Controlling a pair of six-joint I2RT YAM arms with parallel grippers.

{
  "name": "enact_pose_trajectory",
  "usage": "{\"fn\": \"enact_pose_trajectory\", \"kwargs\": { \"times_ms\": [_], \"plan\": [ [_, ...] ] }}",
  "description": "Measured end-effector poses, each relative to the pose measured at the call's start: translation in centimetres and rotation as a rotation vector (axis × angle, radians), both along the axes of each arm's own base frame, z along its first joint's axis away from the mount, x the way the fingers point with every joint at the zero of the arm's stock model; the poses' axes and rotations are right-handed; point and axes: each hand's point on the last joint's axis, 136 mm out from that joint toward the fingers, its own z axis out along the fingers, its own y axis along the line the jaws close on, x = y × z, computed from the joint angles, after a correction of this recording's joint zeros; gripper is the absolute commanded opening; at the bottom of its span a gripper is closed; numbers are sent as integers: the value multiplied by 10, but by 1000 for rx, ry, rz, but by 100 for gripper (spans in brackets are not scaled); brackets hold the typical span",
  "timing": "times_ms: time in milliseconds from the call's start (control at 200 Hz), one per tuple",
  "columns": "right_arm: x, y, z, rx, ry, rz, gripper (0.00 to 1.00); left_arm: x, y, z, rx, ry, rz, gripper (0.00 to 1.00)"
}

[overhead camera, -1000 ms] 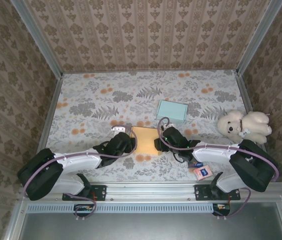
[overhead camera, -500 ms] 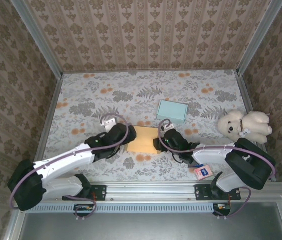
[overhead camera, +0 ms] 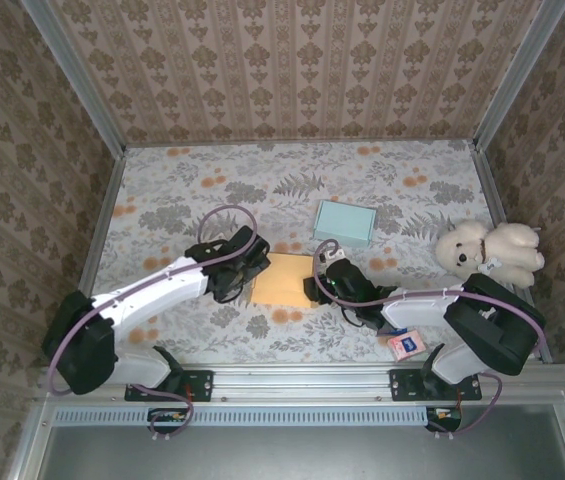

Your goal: Fold the paper box

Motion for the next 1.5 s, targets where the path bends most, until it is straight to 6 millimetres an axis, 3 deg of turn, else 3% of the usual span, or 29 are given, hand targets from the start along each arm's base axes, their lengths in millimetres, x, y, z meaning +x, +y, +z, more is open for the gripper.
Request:
{"fn": "enact_pose_trajectory", "kwargs": {
  "times_ms": [280, 665, 885, 1500],
  "plan": [
    [-2, 2, 0, 4, 4, 14, 50, -3, -13, -16, -29, 81, 8, 100],
    [-3, 5, 0, 14, 9, 29, 50, 1, -26, -21, -84, 90, 18, 100],
    [-5, 6, 0, 19, 13, 37, 50, 0, -27, -39, -54, 129, 17, 100],
    [-5, 7, 1, 18, 11, 42, 49, -6, -31, -50, -70, 163, 2, 99]
  ]
}}
